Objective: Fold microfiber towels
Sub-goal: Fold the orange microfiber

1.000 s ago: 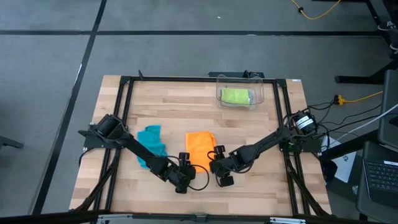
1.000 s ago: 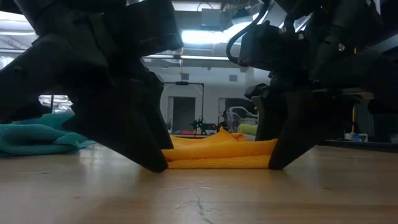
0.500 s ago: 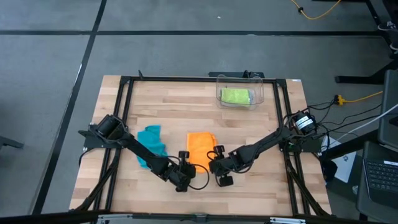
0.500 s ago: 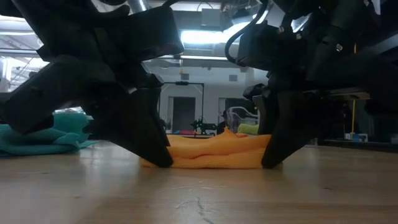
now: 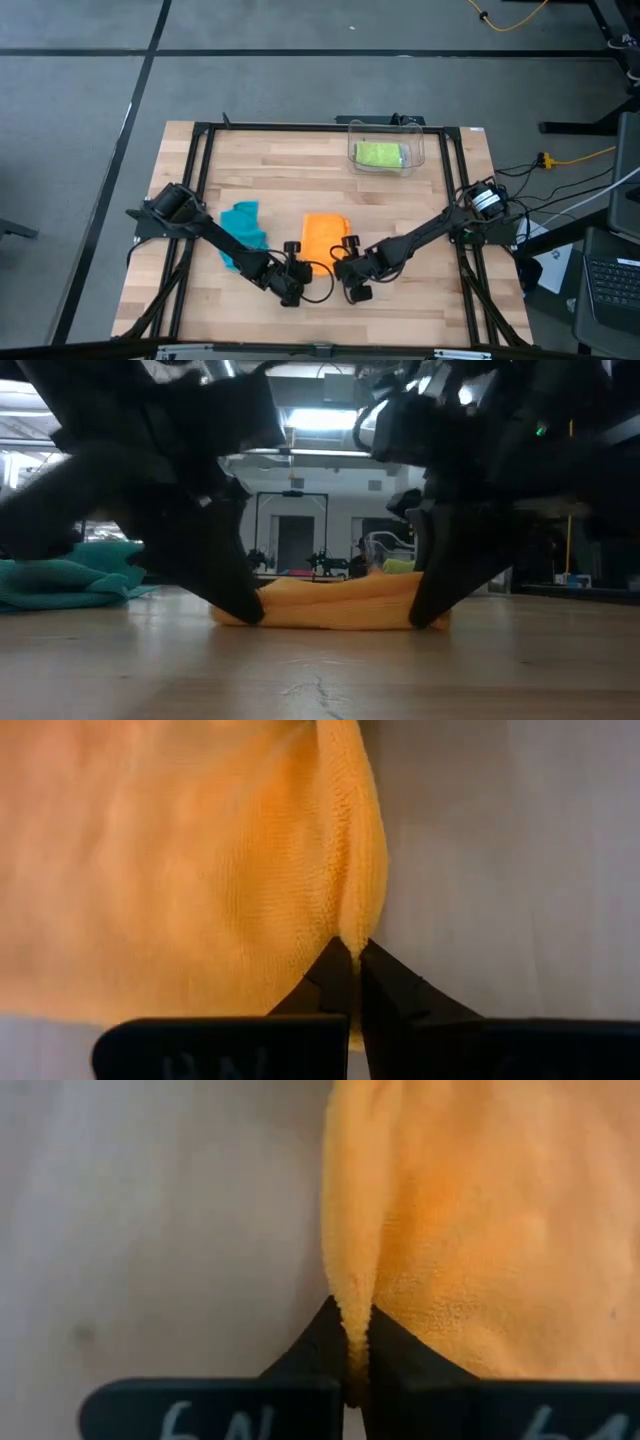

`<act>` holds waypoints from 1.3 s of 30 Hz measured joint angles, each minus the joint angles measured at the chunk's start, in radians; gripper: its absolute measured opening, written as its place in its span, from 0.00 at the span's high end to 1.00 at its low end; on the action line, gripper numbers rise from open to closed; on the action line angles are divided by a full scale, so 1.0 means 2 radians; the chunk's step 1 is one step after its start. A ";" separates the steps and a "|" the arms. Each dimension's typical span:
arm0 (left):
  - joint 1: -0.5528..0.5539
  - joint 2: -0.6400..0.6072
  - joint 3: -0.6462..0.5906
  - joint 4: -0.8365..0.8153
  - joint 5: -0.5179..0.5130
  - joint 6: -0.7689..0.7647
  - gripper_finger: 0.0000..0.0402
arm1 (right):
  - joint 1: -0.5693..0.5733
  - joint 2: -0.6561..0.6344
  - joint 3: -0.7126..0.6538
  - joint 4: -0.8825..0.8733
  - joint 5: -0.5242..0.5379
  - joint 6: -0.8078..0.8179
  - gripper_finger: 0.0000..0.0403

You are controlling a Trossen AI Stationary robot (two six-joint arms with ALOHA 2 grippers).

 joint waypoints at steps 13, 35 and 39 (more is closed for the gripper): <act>-0.033 -0.035 0.001 0.030 0.016 -0.076 1.00 | 0.032 0.000 0.083 -0.079 0.026 0.102 0.98; -0.032 -0.107 0.003 0.035 0.030 -0.092 1.00 | 0.063 -0.002 0.120 -0.125 0.074 0.141 0.98; -0.022 -0.109 0.003 0.012 0.030 -0.090 1.00 | 0.063 -0.002 0.120 -0.130 0.105 0.142 0.98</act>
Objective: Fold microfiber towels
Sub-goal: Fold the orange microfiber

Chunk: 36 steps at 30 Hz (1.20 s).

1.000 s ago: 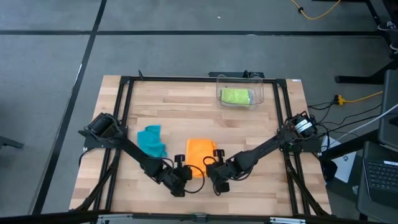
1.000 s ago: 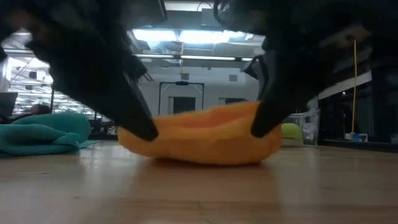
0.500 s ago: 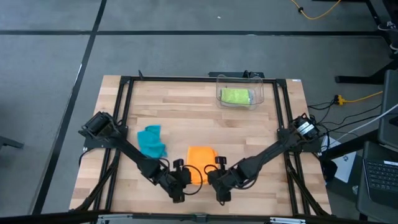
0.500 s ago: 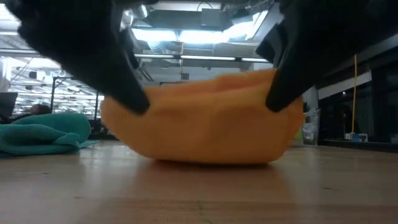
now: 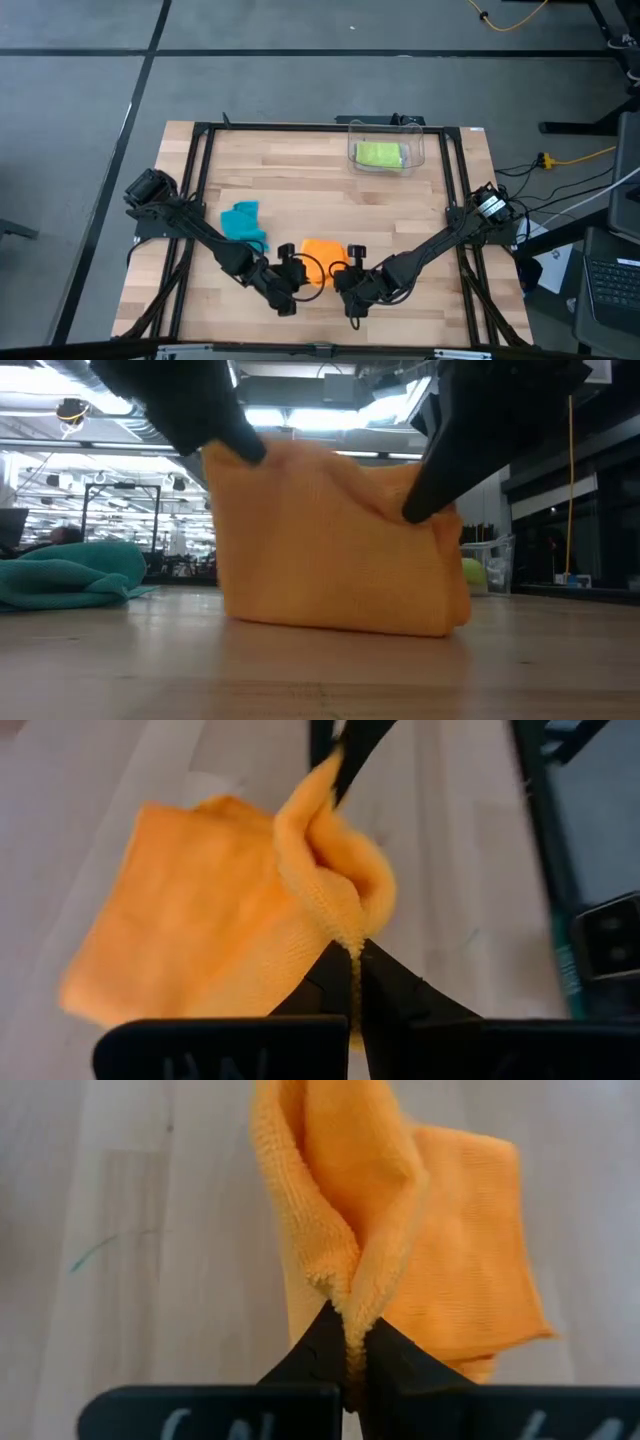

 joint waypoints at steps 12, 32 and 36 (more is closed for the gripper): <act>0.034 0.001 0.000 -0.042 -0.002 0.001 1.00 | -0.009 0.000 0.000 -0.050 0.067 0.028 0.98; 0.071 0.002 0.000 -0.093 -0.002 0.002 1.00 | -0.055 0.001 0.000 -0.067 0.057 0.052 0.98; 0.075 0.002 0.000 -0.093 -0.002 0.002 1.00 | -0.058 0.001 0.000 -0.071 0.053 0.065 0.98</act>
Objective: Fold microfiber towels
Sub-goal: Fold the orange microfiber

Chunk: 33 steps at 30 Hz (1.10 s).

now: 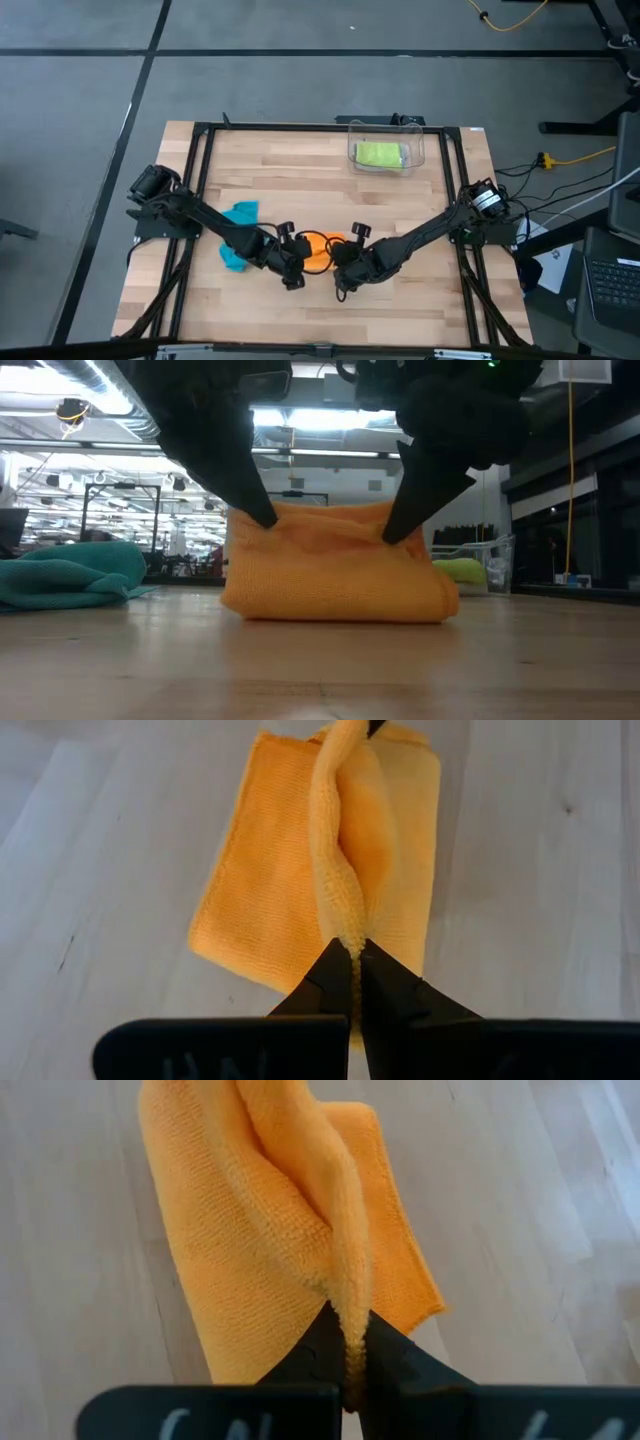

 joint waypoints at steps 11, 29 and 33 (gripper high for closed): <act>0.030 0.020 0.001 0.003 -0.001 0.000 1.00 | -0.001 0.002 0.000 -0.026 0.022 0.054 0.98; 0.066 0.027 0.001 0.016 0.000 0.049 0.98 | -0.015 0.002 0.000 -0.060 0.044 0.091 0.65; 0.071 0.027 0.001 0.016 -0.001 0.076 0.89 | -0.017 0.002 0.000 -0.062 0.044 0.090 0.60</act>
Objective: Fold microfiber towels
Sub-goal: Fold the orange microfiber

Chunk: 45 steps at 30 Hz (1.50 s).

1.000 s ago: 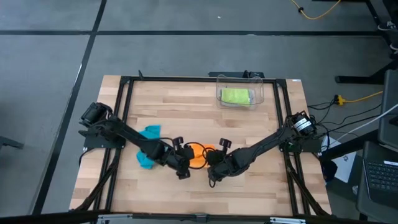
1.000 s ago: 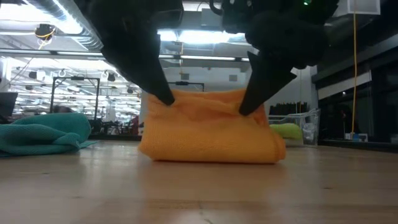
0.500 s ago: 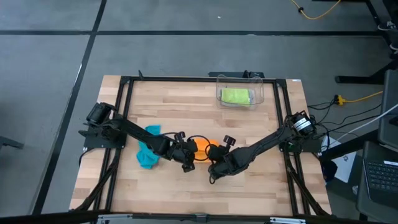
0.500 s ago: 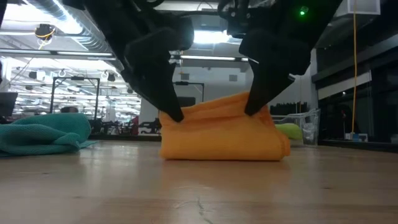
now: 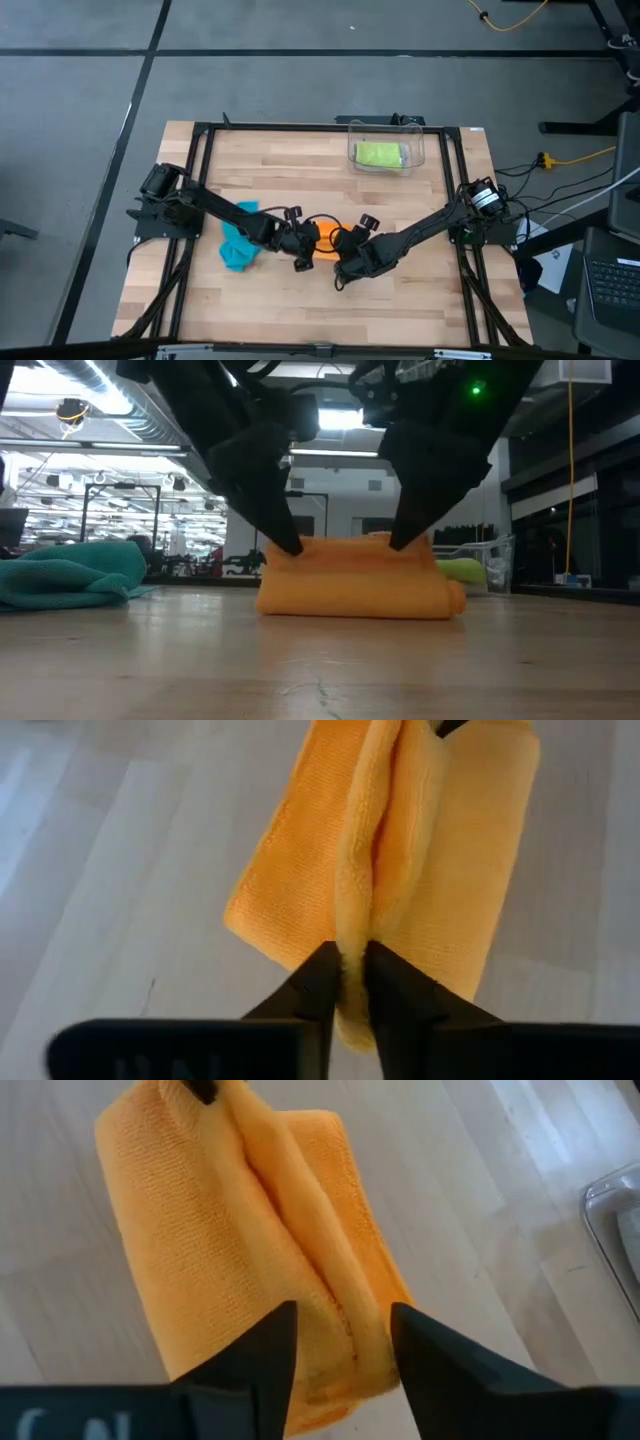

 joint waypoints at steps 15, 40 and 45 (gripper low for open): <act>-0.003 -0.018 -0.001 0.013 -0.028 0.006 0.71 | 0.000 0.000 0.000 -0.059 0.010 0.000 0.57; 0.035 0.004 0.000 -0.016 0.015 -0.022 0.72 | -0.041 0.000 -0.047 0.063 -0.033 -0.022 0.57; 0.047 0.019 0.000 -0.002 0.026 -0.011 0.72 | -0.058 0.000 -0.080 0.058 -0.028 0.012 0.57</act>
